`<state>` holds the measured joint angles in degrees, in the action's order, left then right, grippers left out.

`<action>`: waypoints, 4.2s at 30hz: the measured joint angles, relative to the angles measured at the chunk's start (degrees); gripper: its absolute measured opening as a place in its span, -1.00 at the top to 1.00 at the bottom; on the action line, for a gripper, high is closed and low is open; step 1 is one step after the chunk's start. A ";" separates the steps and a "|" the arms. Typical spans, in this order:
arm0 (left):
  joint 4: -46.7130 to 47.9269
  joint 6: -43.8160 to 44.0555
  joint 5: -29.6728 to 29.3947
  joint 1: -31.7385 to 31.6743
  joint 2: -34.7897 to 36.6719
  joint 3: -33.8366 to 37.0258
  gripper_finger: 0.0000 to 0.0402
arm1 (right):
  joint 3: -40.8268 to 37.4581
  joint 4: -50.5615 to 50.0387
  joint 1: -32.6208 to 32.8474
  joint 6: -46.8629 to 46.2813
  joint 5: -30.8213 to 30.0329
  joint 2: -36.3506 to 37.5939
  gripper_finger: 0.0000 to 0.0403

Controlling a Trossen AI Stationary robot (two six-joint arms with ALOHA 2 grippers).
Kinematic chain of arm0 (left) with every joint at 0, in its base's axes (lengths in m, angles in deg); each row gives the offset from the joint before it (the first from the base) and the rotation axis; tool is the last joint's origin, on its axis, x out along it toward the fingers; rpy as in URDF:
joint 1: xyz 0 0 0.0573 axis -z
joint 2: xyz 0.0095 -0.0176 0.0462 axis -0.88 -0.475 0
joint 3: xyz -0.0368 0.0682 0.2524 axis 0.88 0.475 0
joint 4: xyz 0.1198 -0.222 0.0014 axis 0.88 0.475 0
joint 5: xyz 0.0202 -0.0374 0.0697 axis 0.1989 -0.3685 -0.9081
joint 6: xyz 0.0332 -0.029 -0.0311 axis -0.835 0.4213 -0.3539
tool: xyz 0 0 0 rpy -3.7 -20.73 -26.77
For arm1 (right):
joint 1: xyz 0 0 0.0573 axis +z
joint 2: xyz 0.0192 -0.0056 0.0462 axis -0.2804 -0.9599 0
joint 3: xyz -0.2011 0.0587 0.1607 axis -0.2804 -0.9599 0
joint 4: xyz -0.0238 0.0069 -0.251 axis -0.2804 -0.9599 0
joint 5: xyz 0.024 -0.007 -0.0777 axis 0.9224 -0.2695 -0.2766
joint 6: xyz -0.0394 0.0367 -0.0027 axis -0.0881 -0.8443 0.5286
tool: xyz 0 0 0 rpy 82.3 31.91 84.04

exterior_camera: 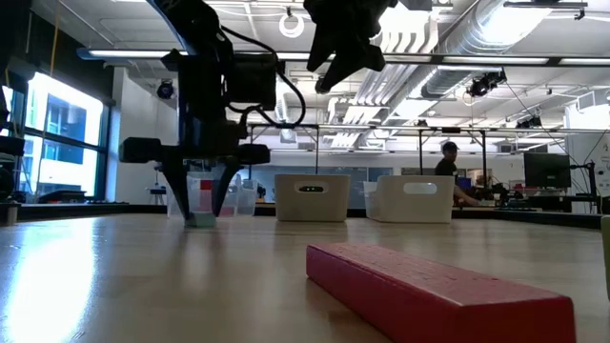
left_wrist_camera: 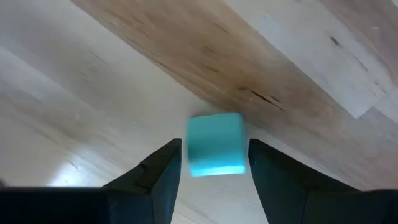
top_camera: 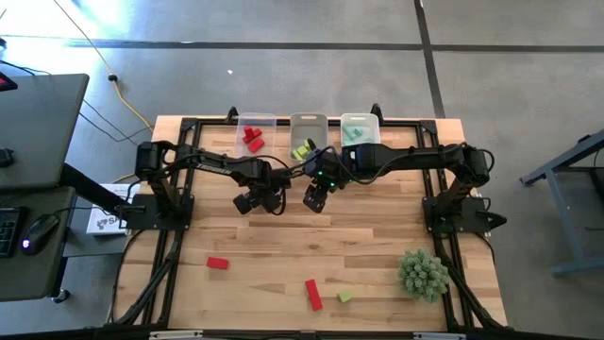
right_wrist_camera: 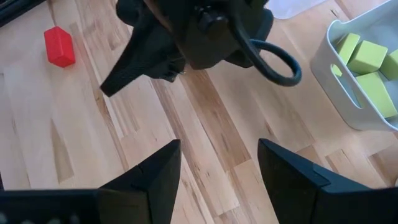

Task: Sort & place blocks by color
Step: Put the blue block into the white bin

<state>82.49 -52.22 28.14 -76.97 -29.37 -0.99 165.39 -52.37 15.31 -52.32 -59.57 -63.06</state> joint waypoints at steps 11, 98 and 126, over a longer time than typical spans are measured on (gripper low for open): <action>0.13 0.19 2.45 -0.18 -0.04 0.00 0.13 | 0.00 -0.02 0.00 0.13 0.07 0.00 0.01; -40.17 51.51 46.57 -27.08 12.38 0.04 0.56 | 0.00 6.94 -7.14 0.62 -9.65 0.00 0.00; -80.98 95.14 47.41 -35.71 12.35 0.04 0.56 | 6.21 9.39 -11.89 26.11 -20.95 0.02 -0.26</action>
<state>1.51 42.92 75.55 -112.68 -17.01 -0.95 171.61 -42.99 3.42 -26.21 -80.52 -63.04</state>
